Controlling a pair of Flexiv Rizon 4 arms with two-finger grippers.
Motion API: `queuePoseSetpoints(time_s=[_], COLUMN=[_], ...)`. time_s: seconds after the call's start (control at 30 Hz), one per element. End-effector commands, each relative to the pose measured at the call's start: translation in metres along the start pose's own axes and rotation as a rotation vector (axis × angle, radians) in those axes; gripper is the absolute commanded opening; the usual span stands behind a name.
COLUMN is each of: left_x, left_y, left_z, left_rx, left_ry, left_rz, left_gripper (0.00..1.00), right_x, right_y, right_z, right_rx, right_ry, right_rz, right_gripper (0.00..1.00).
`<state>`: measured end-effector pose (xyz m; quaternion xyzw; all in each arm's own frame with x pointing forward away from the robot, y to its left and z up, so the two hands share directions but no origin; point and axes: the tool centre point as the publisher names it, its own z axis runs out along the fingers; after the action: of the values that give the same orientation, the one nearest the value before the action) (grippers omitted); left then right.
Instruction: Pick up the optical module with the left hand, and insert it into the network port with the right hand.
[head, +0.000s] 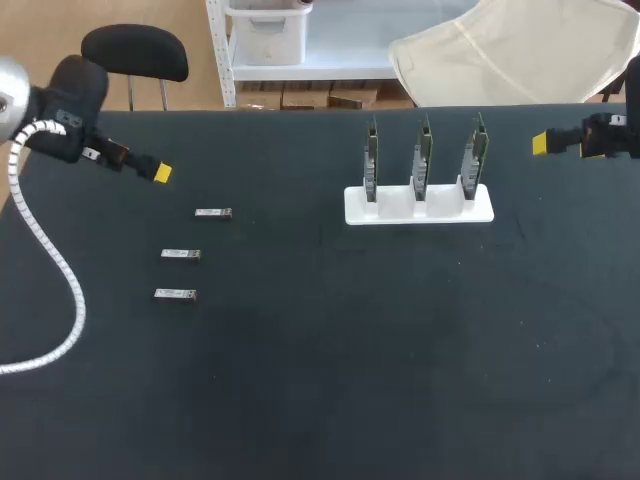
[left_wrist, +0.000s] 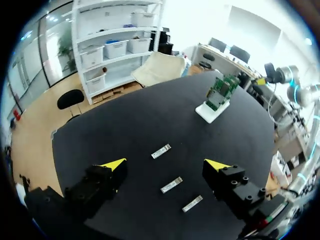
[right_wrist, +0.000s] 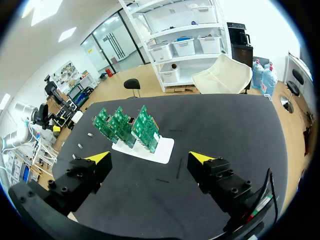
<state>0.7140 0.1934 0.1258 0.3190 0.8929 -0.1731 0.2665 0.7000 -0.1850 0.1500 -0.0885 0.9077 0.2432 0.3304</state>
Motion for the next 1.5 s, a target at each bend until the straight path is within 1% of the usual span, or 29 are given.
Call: queuePoseSetpoints(time_s=[0.03, 0.07, 0.13, 0.23, 0.27, 0.33, 0.37, 0.77, 0.8, 0.83, 0.87, 0.93, 0.97, 1.0, 1.07, 1.13, 1.17, 1.2, 1.27, 1.4, 1.5], left_x=[-0.003, -0.001, 0.002, 0.005, 0.005, 0.003, -0.001, -0.001, 0.001, 0.002, 0.002, 0.001, 0.000, 0.000, -0.001, -0.002, -0.003, -0.003, -0.003, -0.002, -0.001], left_y=[0.013, 0.013, 0.012, 0.011, 0.011, 0.010, 0.011, 0.011, 0.009, 0.006, 0.003, -0.001, -0.003, -0.004, -0.007, -0.008, -0.008, -0.009, -0.010, -0.010, -0.007], left_z=[0.008, 0.010, 0.012, 0.015, 0.015, 0.018, 0.017, 0.017, 0.016, 0.015, 0.014, 0.014, 0.013, 0.014, 0.019, 0.027, 0.032, 0.036, 0.044, 0.057, 0.067], left_rx=[0.131, 0.133, 0.155, 0.190, 0.205, 0.209, 0.220, 0.220, 0.226, 0.201, 0.169, 0.136, 0.132, 0.120, 0.048, 0.047, 0.041, 0.054, 0.045, 0.088, 0.123], left_ry=[0.191, 0.210, 0.218, 0.237, 0.239, 0.224, 0.183, 0.183, 0.188, 0.221, 0.261, 0.301, 0.299, 0.316, 0.377, 0.410, 0.436, 0.441, 0.494, 0.540, 0.579], left_rz=[0.275, 0.317, 0.401, 0.469, 0.473, 0.413, 0.348, 0.348, 0.372, 0.427, 0.511, 0.614, 0.667, 0.702, 0.784, 0.836, 0.879, 0.906, 0.979, 1.041, 1.051], left_gripper=[1.00, 1.00, 1.00, 1.00, 1.00, 1.00, 1.00, 1.00, 1.00, 1.00, 1.00, 1.00, 1.00, 1.00, 1.00, 1.00, 1.00, 1.00, 1.00, 1.00, 1.00], right_x=[0.000, 0.000, 0.000, 0.000, 0.000, 0.000, 0.000, 0.000, 0.000, 0.000, 0.000, 0.000, 0.000, 0.000, 0.000, 0.000, 0.000, 0.000, 0.000, 0.000, 0.000], right_y=[0.000, 0.000, 0.000, 0.000, 0.000, 0.000, 0.000, 0.000, 0.000, 0.000, 0.000, 0.000, 0.000, 0.000, 0.000, 0.000, 0.000, 0.000, 0.000, 0.000, 0.000], right_z=[0.000, 0.000, 0.000, 0.000, 0.000, 0.000, 0.000, 0.000, 0.000, 0.000, 0.000, 0.000, 0.000, 0.000, 0.000, 0.000, 0.000, 0.000, 0.000, 0.000, 0.000], right_rx=[0.000, 0.000, 0.000, 0.000, 0.000, 0.000, 0.000, 0.000, 0.000, 0.000, 0.000, 0.000, 0.000, 0.000, 0.000, 0.000, 0.000, 0.000, 0.000, 0.000, 0.000], right_ry=[0.000, 0.000, 0.000, 0.000, 0.000, 0.000, 0.000, 0.000, 0.000, 0.000, 0.000, 0.000, 0.000, 0.000, 0.000, 0.000, 0.000, 0.000, 0.000, 0.000, 0.000], right_rz=[0.000, 0.000, 0.000, 0.000, 0.000, 0.000, 0.000, 0.000, 0.000, 0.000, 0.000, 0.000, 0.000, 0.000, 0.000, 0.000, 0.000, 0.000, 0.000, 0.000, 0.000], right_gripper=[1.00, 1.00, 1.00, 1.00, 1.00, 1.00, 1.00, 1.00, 1.00, 1.00, 1.00, 1.00, 1.00, 1.00, 1.00, 1.00, 1.00, 1.00, 1.00, 1.00, 1.00])
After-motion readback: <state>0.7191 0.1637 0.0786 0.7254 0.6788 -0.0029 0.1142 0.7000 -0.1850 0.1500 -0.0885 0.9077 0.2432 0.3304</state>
